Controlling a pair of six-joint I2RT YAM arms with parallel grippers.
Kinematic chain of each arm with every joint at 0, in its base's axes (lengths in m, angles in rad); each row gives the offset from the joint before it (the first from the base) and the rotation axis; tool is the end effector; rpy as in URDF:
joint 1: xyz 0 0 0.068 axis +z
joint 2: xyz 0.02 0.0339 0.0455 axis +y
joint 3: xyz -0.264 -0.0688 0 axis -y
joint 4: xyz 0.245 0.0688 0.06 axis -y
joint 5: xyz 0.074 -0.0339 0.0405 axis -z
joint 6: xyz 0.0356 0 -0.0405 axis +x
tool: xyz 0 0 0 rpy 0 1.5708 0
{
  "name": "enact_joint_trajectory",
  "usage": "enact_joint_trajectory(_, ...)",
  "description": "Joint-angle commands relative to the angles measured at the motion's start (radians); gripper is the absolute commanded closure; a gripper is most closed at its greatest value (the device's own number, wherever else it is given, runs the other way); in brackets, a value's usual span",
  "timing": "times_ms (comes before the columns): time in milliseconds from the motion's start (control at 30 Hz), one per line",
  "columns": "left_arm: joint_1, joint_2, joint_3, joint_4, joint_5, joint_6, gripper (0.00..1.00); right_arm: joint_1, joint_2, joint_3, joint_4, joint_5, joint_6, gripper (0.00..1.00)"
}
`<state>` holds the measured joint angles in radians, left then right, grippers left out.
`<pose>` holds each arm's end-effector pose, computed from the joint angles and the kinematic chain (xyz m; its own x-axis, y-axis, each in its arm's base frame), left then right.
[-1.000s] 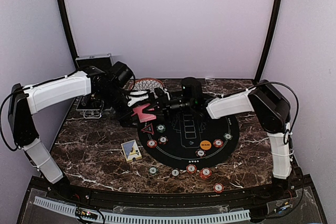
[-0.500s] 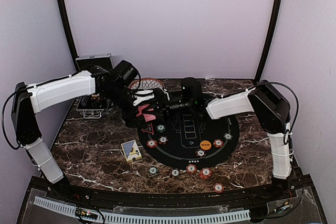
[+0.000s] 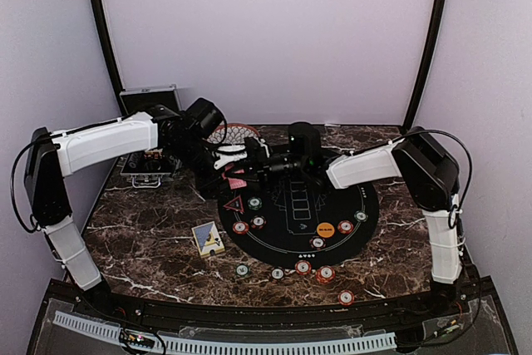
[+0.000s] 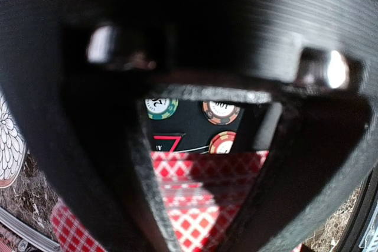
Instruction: Distribute texas hold em gaming equipment
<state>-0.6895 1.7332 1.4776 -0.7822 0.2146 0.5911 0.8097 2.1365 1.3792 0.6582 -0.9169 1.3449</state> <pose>0.2808 -0.2413 0.2764 -0.1589 0.8367 -0.5241 0.9558 0.2635 0.1309 0.3078 0.3641 0.2022 -0.9755 -0.1645 -0.1463 -0.1542 0.0357 0.9874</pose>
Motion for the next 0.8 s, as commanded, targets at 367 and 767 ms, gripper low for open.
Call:
enact_joint_trajectory(367, -0.007, -0.001, 0.060, -0.010, 0.009, 0.027, 0.67, 0.009, 0.033, 0.039, -0.078, -0.021, -0.072, 0.58)
enact_joint_trajectory(767, -0.010, -0.006, 0.034, 0.011, -0.024, 0.009, 0.48, 0.011, 0.040, 0.031, -0.024, -0.022, -0.027, 0.94)
